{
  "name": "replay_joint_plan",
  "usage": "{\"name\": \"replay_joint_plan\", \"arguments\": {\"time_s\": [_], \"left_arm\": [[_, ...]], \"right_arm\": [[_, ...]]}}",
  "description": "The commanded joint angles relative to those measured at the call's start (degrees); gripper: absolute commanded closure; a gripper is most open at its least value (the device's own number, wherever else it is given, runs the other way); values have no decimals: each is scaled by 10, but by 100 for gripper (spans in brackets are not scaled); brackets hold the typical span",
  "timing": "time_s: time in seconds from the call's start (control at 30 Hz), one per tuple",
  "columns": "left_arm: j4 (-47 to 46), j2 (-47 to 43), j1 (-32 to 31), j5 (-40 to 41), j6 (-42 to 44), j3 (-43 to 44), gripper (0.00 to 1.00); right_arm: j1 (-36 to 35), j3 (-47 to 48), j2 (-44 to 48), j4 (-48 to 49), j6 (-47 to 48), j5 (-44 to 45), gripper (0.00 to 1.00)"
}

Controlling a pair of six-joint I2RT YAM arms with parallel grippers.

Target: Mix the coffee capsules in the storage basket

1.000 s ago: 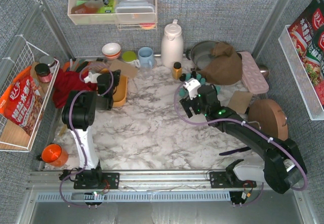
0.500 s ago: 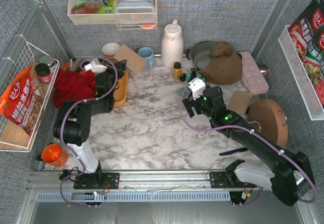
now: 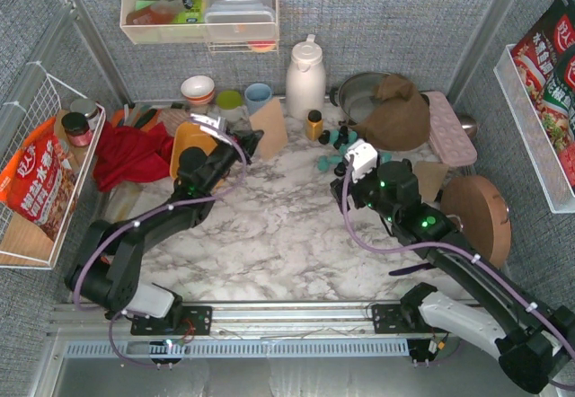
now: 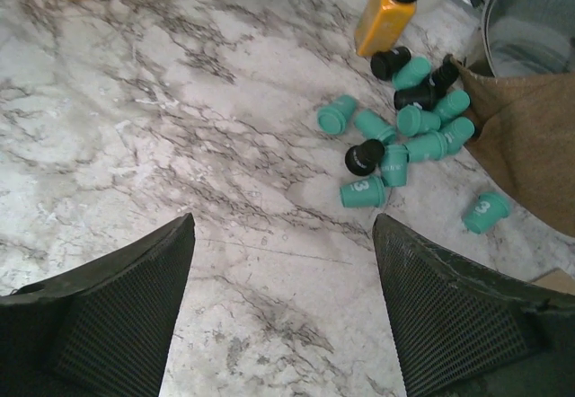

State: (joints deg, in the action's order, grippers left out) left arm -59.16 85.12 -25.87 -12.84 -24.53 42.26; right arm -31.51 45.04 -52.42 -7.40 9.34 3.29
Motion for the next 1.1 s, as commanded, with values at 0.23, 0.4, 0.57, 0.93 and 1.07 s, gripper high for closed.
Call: {"name": "replay_joint_plan", "arguments": {"time_s": [0.23,0.4,0.57,0.93,1.07], "left_arm": [[176,-160,-101,-59,214,-96,100],[272,-222,-151,-38,297,-109,100],[349,-243,-219,-19,385,-80,100],[447,-242,-277,-75,430,-53,100],[438,-249,-287,-79,420,-50,100]], "right_arm": [[-13,36,27,-72,88,-138,18],[-17,45,26,-97,148,-238,21],[-26,85,14,-147,192,-300,22],[-43,115,18,-201,255,-315,35],[-44,111,10,-202,269,-351,38]]}}
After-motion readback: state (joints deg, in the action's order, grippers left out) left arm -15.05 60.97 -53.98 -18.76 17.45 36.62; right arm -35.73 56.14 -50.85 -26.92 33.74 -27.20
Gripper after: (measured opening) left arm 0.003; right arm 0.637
